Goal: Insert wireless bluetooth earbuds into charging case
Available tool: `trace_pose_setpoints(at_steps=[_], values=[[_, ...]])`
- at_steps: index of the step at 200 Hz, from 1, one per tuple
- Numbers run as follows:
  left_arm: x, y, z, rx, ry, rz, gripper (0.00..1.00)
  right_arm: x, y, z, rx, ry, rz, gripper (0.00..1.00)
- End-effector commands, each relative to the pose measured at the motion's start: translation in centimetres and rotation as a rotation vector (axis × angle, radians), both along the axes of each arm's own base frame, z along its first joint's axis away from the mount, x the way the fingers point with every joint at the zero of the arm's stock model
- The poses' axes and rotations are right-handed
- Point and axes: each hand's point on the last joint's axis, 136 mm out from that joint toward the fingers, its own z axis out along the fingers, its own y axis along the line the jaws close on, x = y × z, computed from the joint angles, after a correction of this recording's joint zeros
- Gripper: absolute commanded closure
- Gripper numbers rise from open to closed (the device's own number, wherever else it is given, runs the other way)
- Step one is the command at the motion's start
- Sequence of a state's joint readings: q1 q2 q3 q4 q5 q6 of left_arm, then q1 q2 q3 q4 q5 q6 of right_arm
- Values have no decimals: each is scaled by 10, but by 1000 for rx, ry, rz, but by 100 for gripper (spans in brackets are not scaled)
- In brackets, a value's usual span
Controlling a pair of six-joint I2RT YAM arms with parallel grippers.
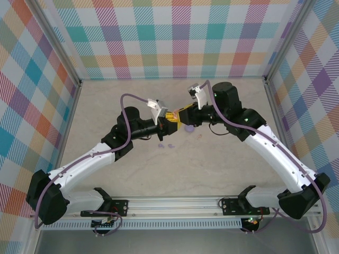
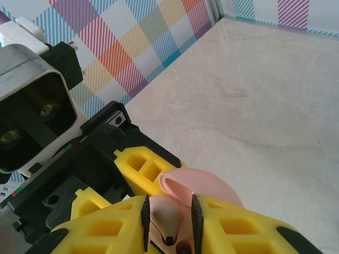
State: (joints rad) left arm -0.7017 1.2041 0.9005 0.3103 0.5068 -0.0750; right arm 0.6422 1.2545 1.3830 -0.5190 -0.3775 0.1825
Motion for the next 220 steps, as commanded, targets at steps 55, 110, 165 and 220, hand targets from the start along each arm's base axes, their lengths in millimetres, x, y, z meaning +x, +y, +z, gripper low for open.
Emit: trace_pose_setpoints(at_steps=[55, 110, 165, 220], values=[[6, 2, 7, 39, -34, 57, 99, 15, -22, 9, -34, -71, -160, 63], [4, 12, 5, 83, -49, 93, 99, 56, -76, -47, -147, 141, -478, 60], [-5, 20, 10, 90, -66, 90, 99, 69, -95, -114, -226, 369, -535, 58], [-8, 23, 11, 94, -69, 93, 99, 74, -102, -189, -322, 587, -606, 57]])
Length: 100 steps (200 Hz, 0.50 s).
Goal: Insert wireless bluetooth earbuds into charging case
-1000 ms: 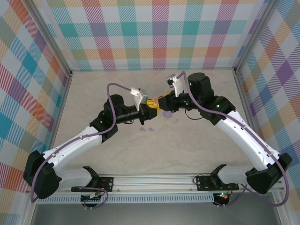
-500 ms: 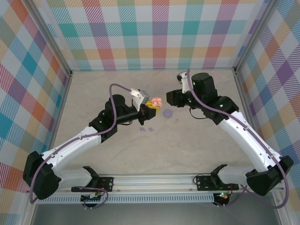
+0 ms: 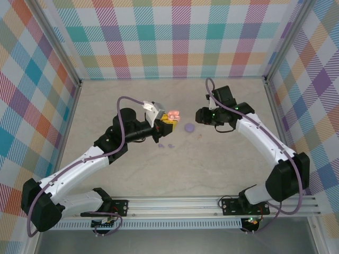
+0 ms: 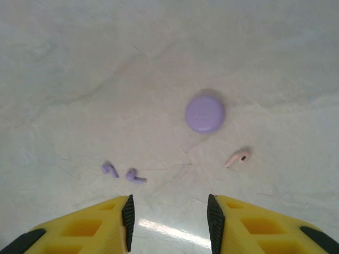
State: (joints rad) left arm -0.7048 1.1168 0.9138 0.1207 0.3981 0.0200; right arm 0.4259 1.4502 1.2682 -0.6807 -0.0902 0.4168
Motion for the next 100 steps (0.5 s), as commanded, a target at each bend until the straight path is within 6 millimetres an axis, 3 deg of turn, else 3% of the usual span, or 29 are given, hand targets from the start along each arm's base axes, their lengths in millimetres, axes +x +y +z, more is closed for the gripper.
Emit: trace_pose_setpoints(at_steps=[1, 47, 100], values=[[-6, 1, 16, -9, -43, -3, 99, -7, -2, -32, 0, 125, -47, 57], [-6, 1, 15, -10, -44, -2, 99, -11, 5, -84, 1, 279, -87, 57], [-5, 2, 13, -7, -41, 4, 99, -14, 16, -113, 6, 375, -40, 60]])
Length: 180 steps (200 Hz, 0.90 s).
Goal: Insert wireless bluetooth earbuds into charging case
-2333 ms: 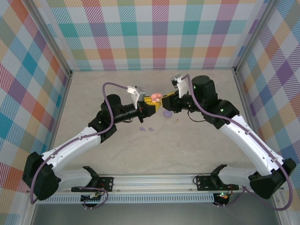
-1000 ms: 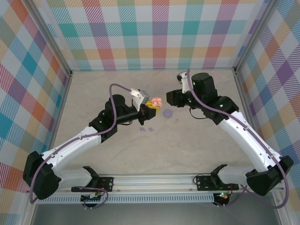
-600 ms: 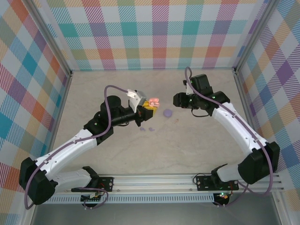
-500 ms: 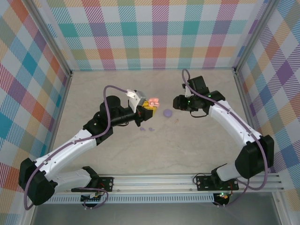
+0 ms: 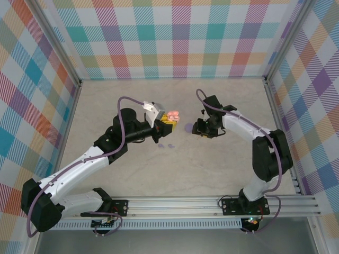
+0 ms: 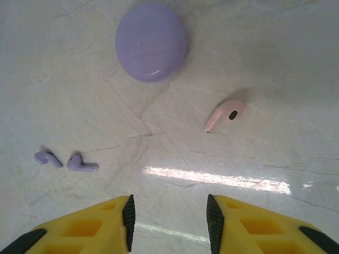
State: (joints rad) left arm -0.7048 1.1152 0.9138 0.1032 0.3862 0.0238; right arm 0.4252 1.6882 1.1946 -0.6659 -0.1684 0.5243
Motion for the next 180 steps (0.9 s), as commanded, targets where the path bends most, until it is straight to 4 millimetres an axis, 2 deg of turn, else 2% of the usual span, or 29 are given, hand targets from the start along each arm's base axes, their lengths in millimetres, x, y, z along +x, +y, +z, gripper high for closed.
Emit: trace_pose_setpoints(at_steps=[1, 108, 180], values=[[-6, 0, 16, -20, -49, -8, 99, 0, 8, -6, 35, 35, 13, 60], [-4, -1, 16, -20, -45, -6, 99, 14, 4, -41, -65, 94, 38, 63], [-3, -2, 16, -18, -45, -8, 99, 19, -7, -52, -142, 96, 18, 64]])
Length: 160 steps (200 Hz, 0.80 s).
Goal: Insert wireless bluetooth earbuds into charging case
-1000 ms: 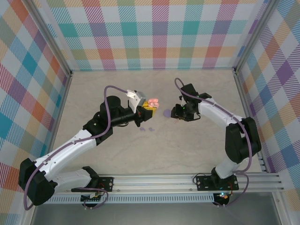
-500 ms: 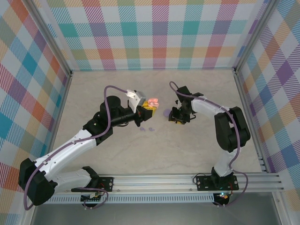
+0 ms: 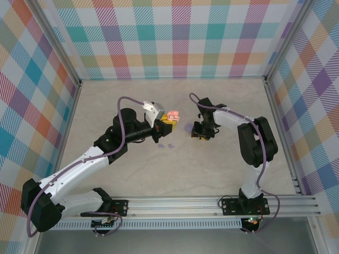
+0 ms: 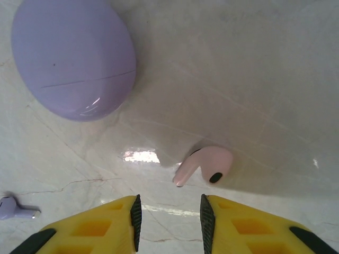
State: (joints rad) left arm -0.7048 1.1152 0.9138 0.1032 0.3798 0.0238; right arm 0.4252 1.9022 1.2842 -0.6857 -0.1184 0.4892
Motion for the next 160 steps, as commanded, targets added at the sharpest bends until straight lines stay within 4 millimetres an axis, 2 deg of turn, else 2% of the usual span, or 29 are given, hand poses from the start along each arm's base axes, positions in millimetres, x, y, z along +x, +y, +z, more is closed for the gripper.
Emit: trace_pose_setpoints(at_steps=[1, 128, 160], values=[[-4, -3, 16, -19, -44, -15, 99, 5, -5, 1, -35, -5, -2, 64], [-3, -2, 11, -6, -46, -5, 99, 22, -13, -10, -135, -8, 26, 65], [-3, -1, 12, -7, -49, -3, 99, 24, -15, -13, -159, 1, 48, 69]])
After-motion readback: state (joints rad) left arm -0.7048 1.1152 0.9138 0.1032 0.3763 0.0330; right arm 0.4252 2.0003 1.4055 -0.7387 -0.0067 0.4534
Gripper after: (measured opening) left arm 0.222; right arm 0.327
